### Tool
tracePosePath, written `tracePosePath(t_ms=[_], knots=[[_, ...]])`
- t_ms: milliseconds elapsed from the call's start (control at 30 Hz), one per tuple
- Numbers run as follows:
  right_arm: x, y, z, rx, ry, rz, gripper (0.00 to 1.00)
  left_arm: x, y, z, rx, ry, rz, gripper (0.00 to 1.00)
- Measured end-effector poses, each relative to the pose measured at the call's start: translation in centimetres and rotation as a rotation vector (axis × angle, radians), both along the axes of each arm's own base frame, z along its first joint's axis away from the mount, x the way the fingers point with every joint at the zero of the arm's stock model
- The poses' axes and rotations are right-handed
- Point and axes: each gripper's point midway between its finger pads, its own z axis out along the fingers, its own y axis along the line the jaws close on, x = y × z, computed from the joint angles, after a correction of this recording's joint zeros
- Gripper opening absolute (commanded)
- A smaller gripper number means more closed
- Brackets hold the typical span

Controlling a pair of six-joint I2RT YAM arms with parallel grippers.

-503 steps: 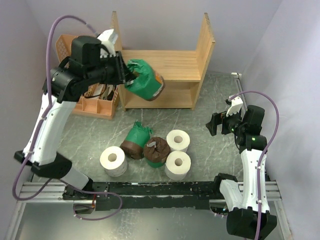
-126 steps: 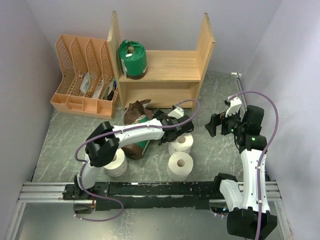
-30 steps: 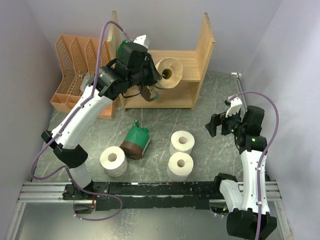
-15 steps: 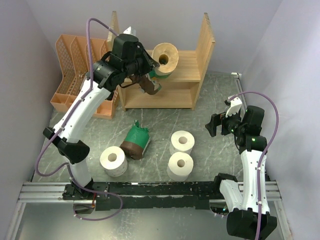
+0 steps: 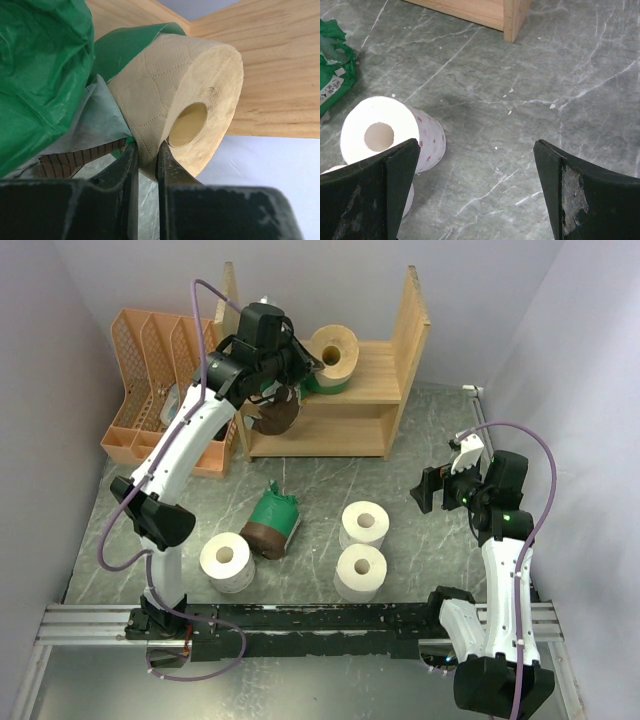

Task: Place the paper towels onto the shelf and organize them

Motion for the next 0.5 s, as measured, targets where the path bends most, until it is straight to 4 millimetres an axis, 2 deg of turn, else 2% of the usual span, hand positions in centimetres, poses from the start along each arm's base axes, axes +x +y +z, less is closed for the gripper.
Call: tracePosePath(t_ms=[133,200,267,500], knots=[[0.0,0.0,-0.1,0.001,0.004,0.0,1.0,0.4,0.3,0.0,-0.008,0.005,0.003,0.32],[0.1,0.0,-0.2,0.002,0.008,0.0,1.0,0.6,0.6,0.0,-0.012,0.007,0.007,0.48],[0.1,0.0,-0.2,0.002,0.01,0.0,1.0,0.8,0.8,0.4,-0.018,0.002,0.011,0.53],[0.2,0.0,-0.5,0.005,0.021,0.0,1.0,1.2,1.5,4.0,-0.08,-0.069,0.007,0.79]])
